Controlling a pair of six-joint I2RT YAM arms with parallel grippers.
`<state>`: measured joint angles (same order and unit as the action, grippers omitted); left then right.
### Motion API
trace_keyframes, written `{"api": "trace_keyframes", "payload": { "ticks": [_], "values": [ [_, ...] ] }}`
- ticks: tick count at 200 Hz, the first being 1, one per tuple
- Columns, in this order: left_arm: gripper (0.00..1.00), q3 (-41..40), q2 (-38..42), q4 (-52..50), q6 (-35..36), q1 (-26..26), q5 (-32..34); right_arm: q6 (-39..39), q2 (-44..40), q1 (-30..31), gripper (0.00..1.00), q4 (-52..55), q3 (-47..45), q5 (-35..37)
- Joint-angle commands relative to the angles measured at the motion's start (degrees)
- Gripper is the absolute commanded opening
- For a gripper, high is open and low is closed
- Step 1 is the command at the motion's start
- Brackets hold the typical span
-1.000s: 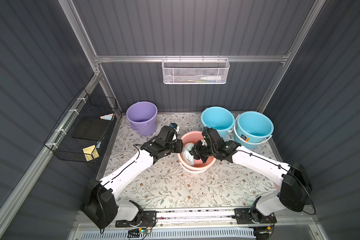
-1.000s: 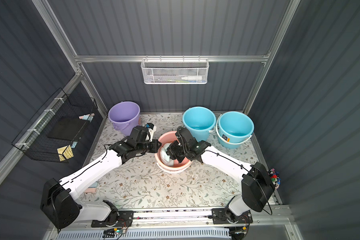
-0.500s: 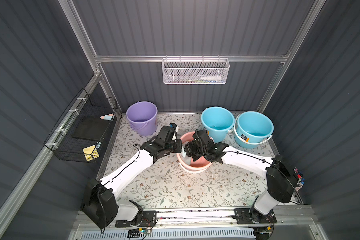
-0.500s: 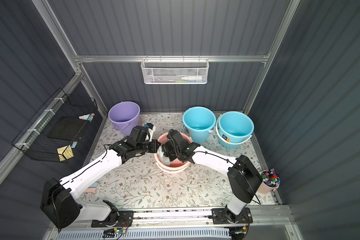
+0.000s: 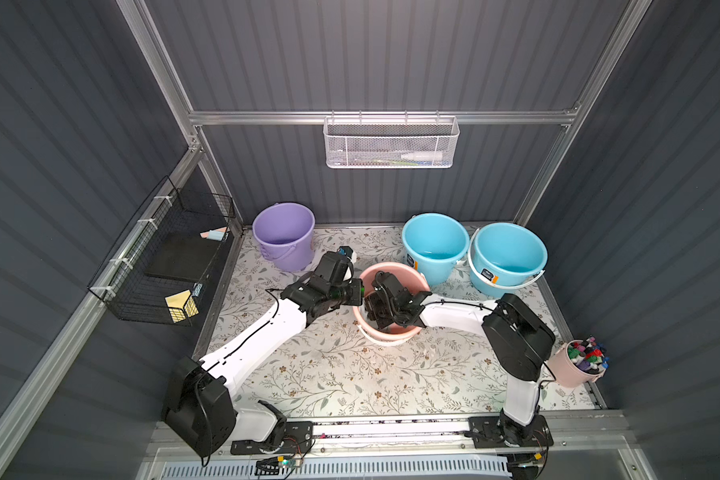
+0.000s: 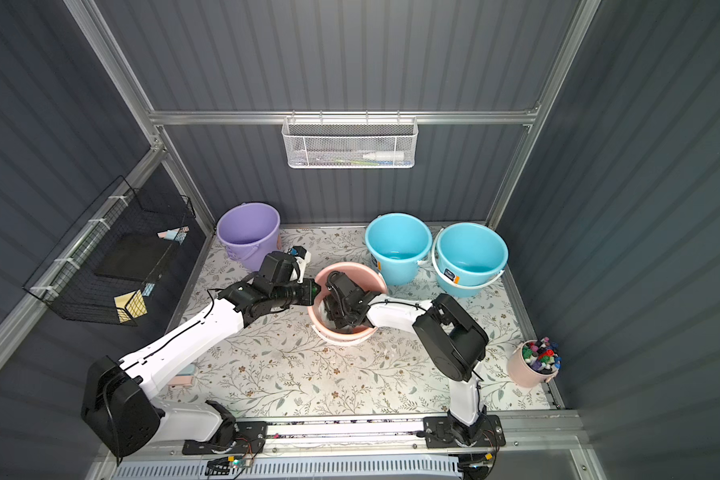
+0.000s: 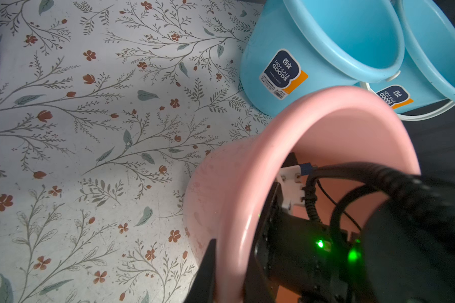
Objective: Wipe the inside of the bucket with a cloth
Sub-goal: Wipe the dirt from the inside of the bucket.
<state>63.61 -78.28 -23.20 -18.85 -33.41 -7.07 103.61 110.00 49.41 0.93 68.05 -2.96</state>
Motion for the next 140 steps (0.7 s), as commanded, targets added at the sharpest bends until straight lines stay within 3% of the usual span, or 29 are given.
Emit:
{"api": "trace_keyframes", "payload": {
  "ticks": [1,55,140],
  "values": [
    [0.00,2.3,0.6,-0.1,0.5,-0.3,-2.2,8.0,3.0,-0.3,0.00,0.8,1.1,2.6],
    [0.00,2.3,1.2,-0.3,0.3,-0.3,-1.5,7.7,5.8,-0.4,0.00,2.1,0.4,0.8],
    [0.00,2.9,0.5,-1.0,-0.2,-0.3,0.4,-1.4,-8.2,1.4,0.00,14.5,3.0,0.0]
  ]
}}
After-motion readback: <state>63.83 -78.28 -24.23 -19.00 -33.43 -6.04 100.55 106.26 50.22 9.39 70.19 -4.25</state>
